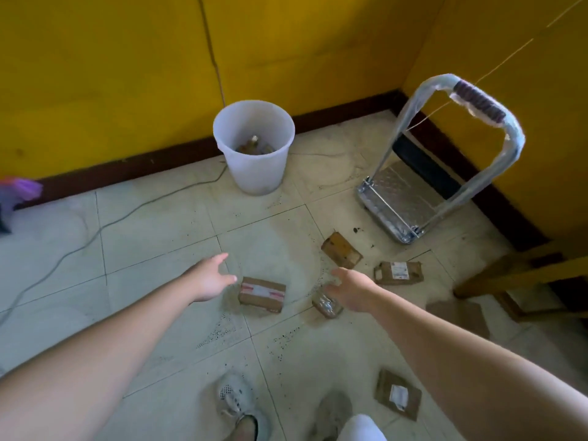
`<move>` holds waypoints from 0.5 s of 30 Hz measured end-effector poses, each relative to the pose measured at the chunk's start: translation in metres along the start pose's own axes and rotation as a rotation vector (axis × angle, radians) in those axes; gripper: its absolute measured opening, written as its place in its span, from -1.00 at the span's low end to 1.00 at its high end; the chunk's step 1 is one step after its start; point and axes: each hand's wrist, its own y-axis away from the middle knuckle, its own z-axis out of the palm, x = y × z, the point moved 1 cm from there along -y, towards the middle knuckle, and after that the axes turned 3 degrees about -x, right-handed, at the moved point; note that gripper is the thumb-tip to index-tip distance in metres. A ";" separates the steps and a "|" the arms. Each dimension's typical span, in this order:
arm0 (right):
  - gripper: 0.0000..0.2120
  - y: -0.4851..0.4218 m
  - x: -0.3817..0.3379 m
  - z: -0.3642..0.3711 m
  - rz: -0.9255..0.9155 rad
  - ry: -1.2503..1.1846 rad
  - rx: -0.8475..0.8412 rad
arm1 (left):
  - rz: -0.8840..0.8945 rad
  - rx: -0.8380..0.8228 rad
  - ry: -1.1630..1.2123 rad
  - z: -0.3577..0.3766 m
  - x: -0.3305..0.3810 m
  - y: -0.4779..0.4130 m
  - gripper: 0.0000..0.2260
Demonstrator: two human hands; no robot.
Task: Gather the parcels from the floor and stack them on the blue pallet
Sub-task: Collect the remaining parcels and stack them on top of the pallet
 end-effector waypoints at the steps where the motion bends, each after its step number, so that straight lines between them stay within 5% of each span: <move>1: -0.43 -0.017 -0.011 0.005 0.006 -0.007 -0.021 | -0.013 -0.020 0.018 0.000 -0.010 -0.015 -0.38; 9: -0.46 -0.185 -0.036 0.057 0.010 -0.047 -0.078 | -0.156 -0.075 0.146 0.052 -0.083 -0.156 -0.40; 15: -0.44 -0.344 -0.009 0.162 0.075 -0.153 -0.184 | -0.254 -0.088 0.222 0.138 -0.151 -0.293 -0.39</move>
